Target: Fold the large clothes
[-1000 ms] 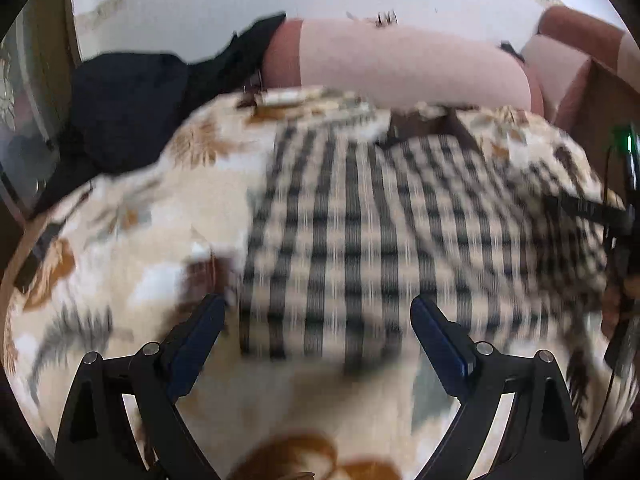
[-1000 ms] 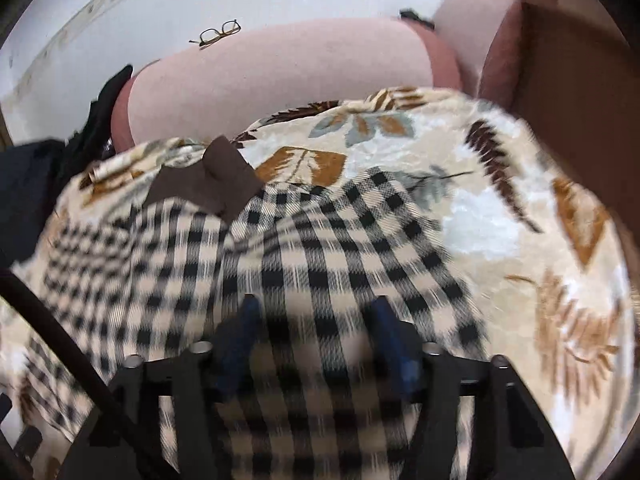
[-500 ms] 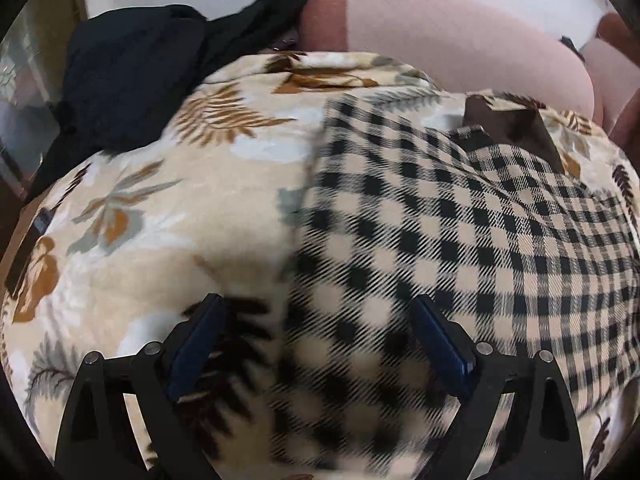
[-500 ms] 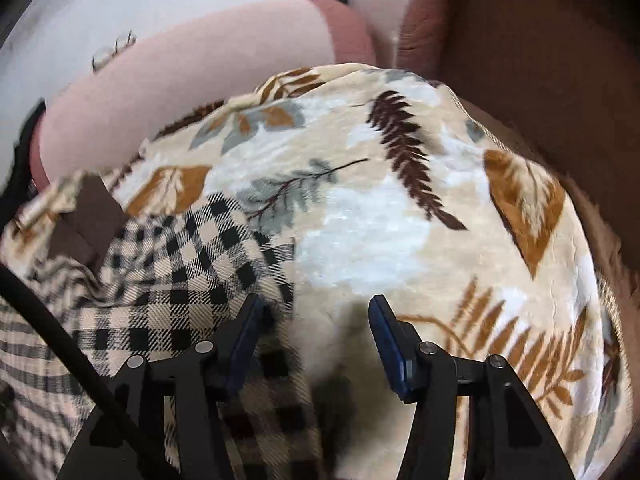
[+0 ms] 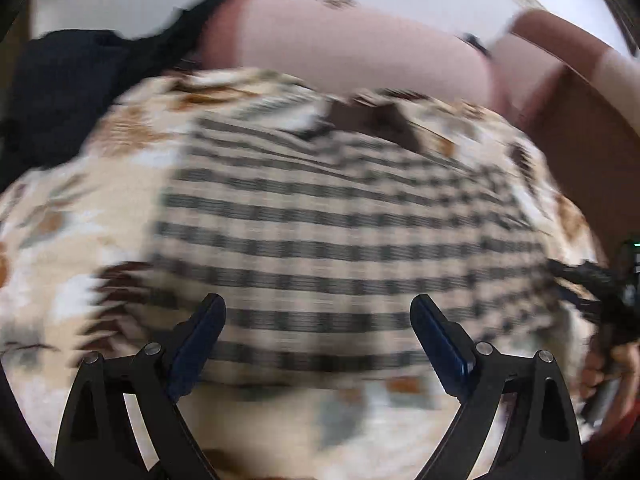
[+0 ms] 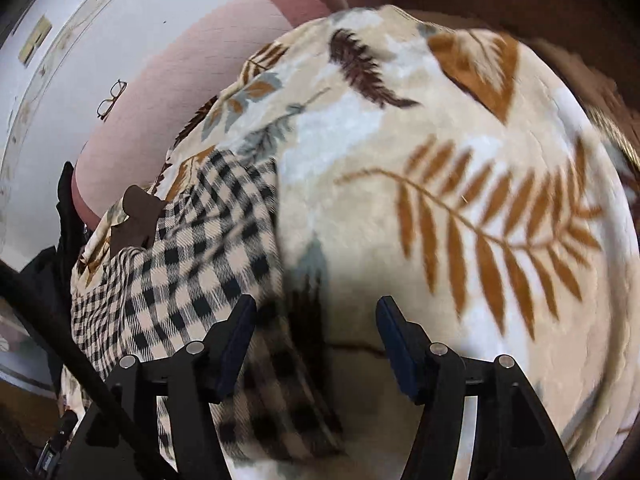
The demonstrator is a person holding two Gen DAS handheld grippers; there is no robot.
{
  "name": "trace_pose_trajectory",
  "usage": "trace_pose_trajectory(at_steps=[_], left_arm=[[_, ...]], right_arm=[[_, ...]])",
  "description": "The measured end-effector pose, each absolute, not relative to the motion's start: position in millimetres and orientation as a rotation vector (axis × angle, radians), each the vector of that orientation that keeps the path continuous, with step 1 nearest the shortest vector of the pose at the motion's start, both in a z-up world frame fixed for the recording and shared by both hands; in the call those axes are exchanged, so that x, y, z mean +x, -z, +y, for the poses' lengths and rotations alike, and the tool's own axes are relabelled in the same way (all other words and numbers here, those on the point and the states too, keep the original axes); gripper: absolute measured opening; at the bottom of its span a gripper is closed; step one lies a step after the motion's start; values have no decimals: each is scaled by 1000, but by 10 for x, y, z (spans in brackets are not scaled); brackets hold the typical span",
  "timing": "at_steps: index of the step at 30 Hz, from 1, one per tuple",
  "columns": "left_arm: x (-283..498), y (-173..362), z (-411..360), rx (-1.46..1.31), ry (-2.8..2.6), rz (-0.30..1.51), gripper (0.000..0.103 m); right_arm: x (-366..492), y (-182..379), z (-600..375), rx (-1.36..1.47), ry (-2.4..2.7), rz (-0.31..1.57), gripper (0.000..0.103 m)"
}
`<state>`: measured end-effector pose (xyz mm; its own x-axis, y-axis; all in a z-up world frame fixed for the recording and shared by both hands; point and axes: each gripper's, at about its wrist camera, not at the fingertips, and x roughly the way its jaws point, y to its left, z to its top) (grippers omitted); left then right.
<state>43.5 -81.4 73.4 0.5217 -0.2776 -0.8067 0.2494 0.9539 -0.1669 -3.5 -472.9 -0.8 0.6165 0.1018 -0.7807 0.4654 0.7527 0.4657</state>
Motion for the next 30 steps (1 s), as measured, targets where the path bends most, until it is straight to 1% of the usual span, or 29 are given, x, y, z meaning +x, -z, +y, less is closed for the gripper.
trace_pose_trajectory(at_steps=[2,4,5,7,9,13,16,19,24,28,29,30], left_arm=[[451,-701,-1086,-44,389,1008,92],[438,-681,-1339,-5,404,1005,79],[412,-676,-1488,27,421,1000,76],[339,-668,-1732,68,491,1001,69],[208,-679,-1971,122,554,978,66],[-74,-680,-2432,250,666,896,65],[-206,-585,-2799,341,737,877,65],[-301,-494,-3023,410,789,861,65],[-413,-351,-3424,535,813,806,65],[-321,-238,-3643,540,797,827,65],[-297,-210,-3686,535,791,834,65],[-279,-190,-3704,530,785,839,59]], right_arm=[[-92,51,-4731,750,187,893,68],[-95,54,-4737,744,154,880,70],[-66,55,-4739,731,136,876,70],[42,79,-4777,721,92,879,70],[254,108,-4845,716,23,903,70],[674,178,-5004,751,-130,937,70],[941,265,-5122,832,-244,929,73],[1156,323,-5189,870,-346,930,73],[1366,370,-5119,840,-450,954,72],[1437,367,-5007,777,-492,968,72],[1432,370,-4994,773,-489,969,72],[1441,368,-4969,765,-481,968,72]])
